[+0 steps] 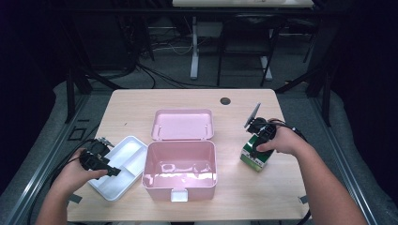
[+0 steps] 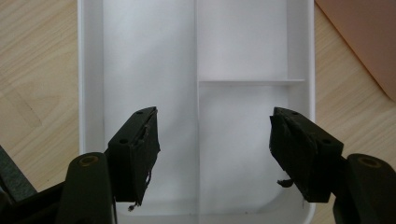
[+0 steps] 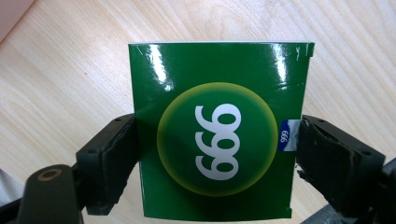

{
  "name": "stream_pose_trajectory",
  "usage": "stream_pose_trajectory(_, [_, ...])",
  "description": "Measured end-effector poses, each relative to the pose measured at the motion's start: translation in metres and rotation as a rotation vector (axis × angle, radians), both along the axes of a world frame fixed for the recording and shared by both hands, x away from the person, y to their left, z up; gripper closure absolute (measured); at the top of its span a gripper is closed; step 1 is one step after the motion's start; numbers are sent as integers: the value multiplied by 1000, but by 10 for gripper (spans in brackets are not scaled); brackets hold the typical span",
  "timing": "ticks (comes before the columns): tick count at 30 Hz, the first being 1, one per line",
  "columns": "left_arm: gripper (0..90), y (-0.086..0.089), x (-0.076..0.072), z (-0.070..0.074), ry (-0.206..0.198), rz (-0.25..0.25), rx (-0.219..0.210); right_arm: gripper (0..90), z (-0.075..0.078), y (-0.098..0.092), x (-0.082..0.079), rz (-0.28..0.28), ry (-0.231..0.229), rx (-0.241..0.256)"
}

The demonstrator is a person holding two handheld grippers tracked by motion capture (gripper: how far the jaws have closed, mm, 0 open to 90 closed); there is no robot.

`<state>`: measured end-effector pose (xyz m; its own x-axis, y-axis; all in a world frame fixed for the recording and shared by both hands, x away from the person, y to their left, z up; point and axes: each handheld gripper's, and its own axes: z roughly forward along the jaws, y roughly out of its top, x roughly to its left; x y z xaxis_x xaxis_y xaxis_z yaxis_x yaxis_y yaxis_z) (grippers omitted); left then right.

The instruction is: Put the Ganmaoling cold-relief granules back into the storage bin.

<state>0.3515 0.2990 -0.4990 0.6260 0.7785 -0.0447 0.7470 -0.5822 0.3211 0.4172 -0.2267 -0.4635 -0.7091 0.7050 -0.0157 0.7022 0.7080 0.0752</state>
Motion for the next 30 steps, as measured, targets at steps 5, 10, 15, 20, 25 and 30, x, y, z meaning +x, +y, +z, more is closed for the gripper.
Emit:
stream_pose_trajectory(5, [331,0,0,0,1,-2,1,162,6,3,-2,10,-6,-8])
stream_pose_trajectory(10, [330,0,0,-1,2,-3,2,163,14,7,-5,27,-5,-9])
stream_pose_trajectory(15, [330,-1,0,0,2,-3,0,163,20,11,-8,47,-11,-22])
stream_pose_trajectory(20, [333,0,0,0,3,-2,2,163,27,17,-12,88,-13,-42])
stream_pose_trajectory(25, [333,-1,0,-1,8,-4,2,164,33,22,-16,146,-37,-42])
stream_pose_trajectory(30, [333,0,0,-1,5,-2,1,164,45,28,-21,230,-30,-48])
